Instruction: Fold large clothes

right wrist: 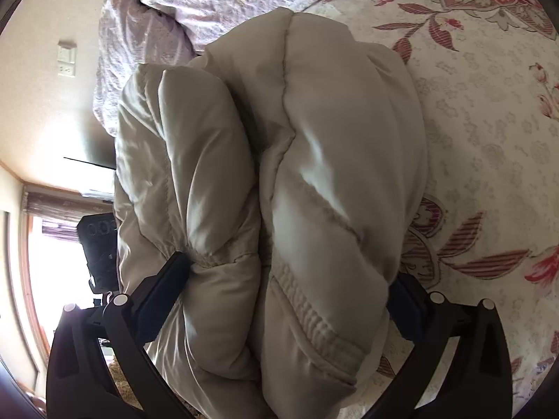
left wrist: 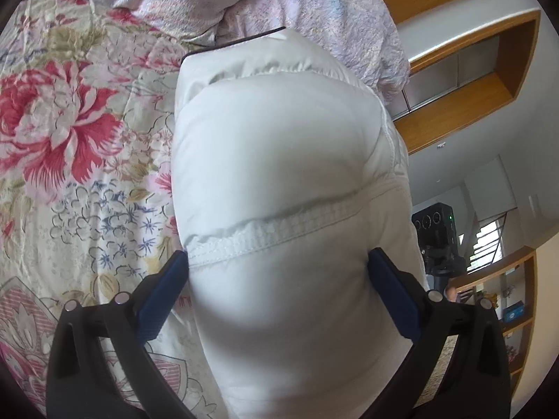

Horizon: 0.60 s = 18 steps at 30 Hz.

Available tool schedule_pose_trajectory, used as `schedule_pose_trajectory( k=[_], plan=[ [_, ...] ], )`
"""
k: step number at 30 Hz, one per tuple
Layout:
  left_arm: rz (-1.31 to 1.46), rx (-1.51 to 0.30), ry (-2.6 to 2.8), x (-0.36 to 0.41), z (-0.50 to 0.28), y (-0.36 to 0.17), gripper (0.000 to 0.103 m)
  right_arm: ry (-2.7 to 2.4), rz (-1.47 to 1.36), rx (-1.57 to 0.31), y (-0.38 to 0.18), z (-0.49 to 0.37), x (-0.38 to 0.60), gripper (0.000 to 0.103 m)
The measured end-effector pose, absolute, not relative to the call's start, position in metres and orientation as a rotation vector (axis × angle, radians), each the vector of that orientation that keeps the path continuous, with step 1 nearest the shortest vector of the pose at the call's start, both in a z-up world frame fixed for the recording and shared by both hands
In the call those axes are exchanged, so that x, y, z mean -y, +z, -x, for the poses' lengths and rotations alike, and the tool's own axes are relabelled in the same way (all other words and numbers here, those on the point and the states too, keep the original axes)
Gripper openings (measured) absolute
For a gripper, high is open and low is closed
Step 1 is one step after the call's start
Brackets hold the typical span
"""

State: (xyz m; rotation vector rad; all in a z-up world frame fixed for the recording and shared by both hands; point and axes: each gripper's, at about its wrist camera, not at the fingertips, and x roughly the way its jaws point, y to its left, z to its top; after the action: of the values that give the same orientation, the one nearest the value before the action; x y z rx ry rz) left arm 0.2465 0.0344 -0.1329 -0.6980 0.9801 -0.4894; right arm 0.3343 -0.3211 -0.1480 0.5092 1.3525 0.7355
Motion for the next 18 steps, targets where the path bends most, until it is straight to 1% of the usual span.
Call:
schedule_pose_trajectory(
  k=[6,10,14,18],
  plan=[
    [0.732,-0.991,-0.516,-0.035,-0.248,-0.139,0.101,0.764,-0.511,-1.326,-0.147,-0.33,0.326,0.102],
    [0.741,-0.963,-0.505,-0.032,-0.243,-0.14,0.101,0.797,-0.464,-1.314,-0.145,-0.326,0.316,0.102],
    [0.764,-0.907,-0.497,-0.032,-0.231,-0.144,0.101,0.805,-0.474,-1.302,-0.147,-0.327,0.319,0.102],
    [0.813,-0.9,-0.494,-0.034,-0.224,-0.15,0.101,0.807,-0.471,-1.312,-0.149,-0.327,0.317,0.102]
  ],
)
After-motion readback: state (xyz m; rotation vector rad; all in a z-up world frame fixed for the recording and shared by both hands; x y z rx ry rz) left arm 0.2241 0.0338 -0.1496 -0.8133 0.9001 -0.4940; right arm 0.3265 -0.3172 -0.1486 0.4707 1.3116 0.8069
